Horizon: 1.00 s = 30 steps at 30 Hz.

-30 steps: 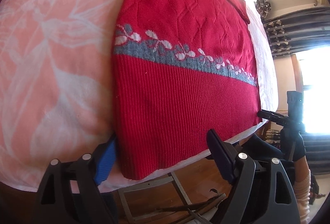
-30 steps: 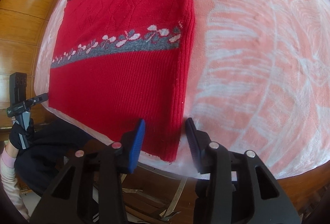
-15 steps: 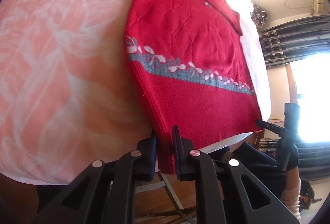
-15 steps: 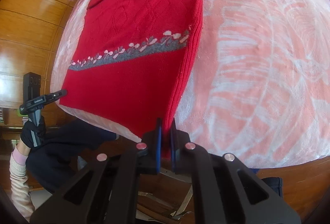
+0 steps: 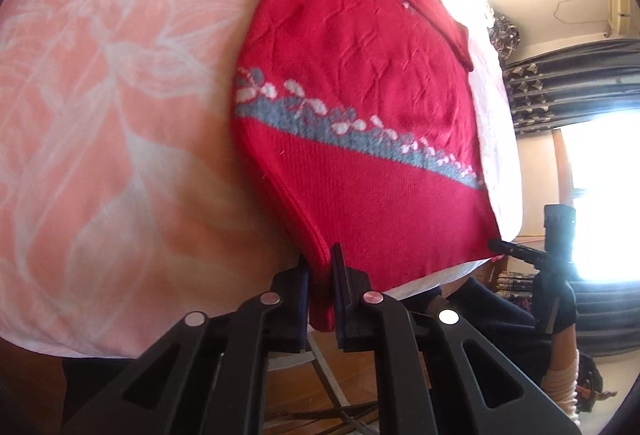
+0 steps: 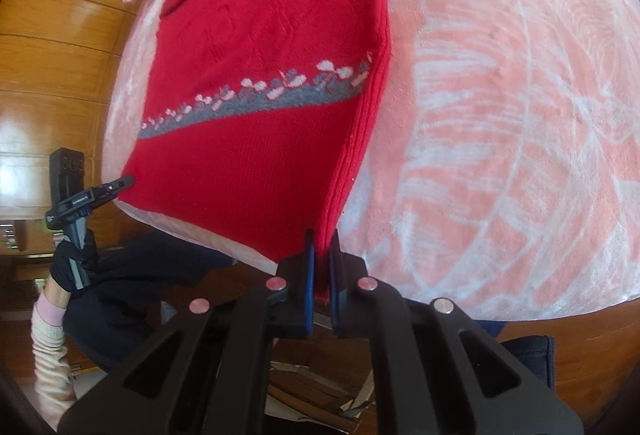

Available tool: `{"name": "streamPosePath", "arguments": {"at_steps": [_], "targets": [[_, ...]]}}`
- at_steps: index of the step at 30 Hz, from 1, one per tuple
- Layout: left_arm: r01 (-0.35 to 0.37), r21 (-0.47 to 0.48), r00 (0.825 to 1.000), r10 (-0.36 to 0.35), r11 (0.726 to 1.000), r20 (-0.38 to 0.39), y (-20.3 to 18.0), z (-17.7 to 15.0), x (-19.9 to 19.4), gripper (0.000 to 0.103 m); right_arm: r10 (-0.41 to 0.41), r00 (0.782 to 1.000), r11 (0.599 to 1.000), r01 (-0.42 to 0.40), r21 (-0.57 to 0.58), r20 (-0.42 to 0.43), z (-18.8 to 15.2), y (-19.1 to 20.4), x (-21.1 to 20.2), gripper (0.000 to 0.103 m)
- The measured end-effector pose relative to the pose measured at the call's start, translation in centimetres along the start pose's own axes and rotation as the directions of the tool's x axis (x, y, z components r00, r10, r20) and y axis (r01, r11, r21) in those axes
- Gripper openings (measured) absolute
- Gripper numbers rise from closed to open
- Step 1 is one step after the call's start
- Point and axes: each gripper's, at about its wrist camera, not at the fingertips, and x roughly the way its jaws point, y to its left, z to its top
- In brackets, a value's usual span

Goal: Fold small clothes
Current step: 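Grasp the ribbed hem with both grippers and lift it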

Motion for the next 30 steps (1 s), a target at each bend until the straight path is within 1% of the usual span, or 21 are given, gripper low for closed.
{"name": "streamPosePath", "arguments": {"at_steps": [3, 4, 6, 8, 10, 14, 17, 19, 22, 26, 28, 30], "targets": [[0.088, 0.01, 0.993, -0.088, 0.996, 0.081, -1.5, 1.5, -2.1, 0.009, 0.11, 0.99, 0.994, -0.112, 0.009, 0.088, 1.4, 0.5, -2.8, 0.004], [0.104, 0.021, 0.988, -0.106, 0.994, 0.108, -2.1, 2.2, -2.8, 0.009, 0.136, 0.983, 0.99, -0.139, 0.016, 0.122, 1.9, 0.6, -3.8, 0.004], [0.115, 0.045, 0.98, -0.121, 0.992, 0.159, -3.4, 3.7, -3.9, 0.009, 0.166, 0.97, 0.984, -0.175, 0.034, 0.177, 3.3, 0.6, -5.5, 0.004], [0.107, 0.057, 0.974, -0.117, 0.993, 0.197, -4.2, 5.4, -4.7, 0.009, 0.173, 0.96, 0.981, -0.188, 0.05, 0.22, 5.0, 0.4, -6.8, 0.004], [0.108, 0.048, 0.966, -0.116, 0.993, 0.231, -4.4, 7.1, -5.2, 0.009, 0.172, 0.954, 0.978, -0.196, 0.075, 0.247, 6.7, 0.1, -7.4, 0.004], [0.076, 0.007, 0.956, -0.075, 0.997, 0.283, -3.5, 10.9, -4.7, 0.01, 0.109, 0.958, 0.982, -0.146, 0.123, 0.267, 10.6, -0.8, -6.5, 0.004], [0.049, -0.029, 0.955, -0.038, 0.998, 0.294, -2.2, 13.6, -3.3, 0.01, 0.065, 0.965, 0.983, -0.106, 0.15, 0.253, 13.5, -1.5, -4.8, 0.004], [0.018, -0.038, 0.96, -0.006, 0.999, 0.28, -1.5, 15.2, -2.0, 0.01, 0.036, 0.971, 0.985, -0.074, 0.157, 0.238, 14.9, -2.2, -3.7, 0.004], [-0.011, -0.04, 0.967, 0.021, 0.999, 0.253, -1.0, 16.9, -0.2, 0.01, 0.015, 0.976, 0.982, -0.056, 0.181, 0.218, 17.1, -3.3, -2.5, 0.004], [-0.001, -0.052, 0.97, 0.013, 0.999, 0.241, 0.4, 18.6, 1.1, 0.011, 0.039, 0.977, 0.976, -0.082, 0.2, 0.211, 20.1, -4.2, -1.1, 0.004], [0.021, -0.067, 0.972, -0.005, 0.998, 0.235, 1.3, 19.3, 1.6, 0.013, 0.055, 0.976, 0.974, -0.099, 0.202, 0.211, 21.3, -4.5, -0.5, 0.004], [0.031, -0.082, 0.974, -0.012, 0.996, 0.225, 2.2, 20.0, 2.0, 0.019, 0.055, 0.978, 0.974, -0.097, 0.203, 0.201, 22.3, -4.7, 0.4, 0.004]]}}
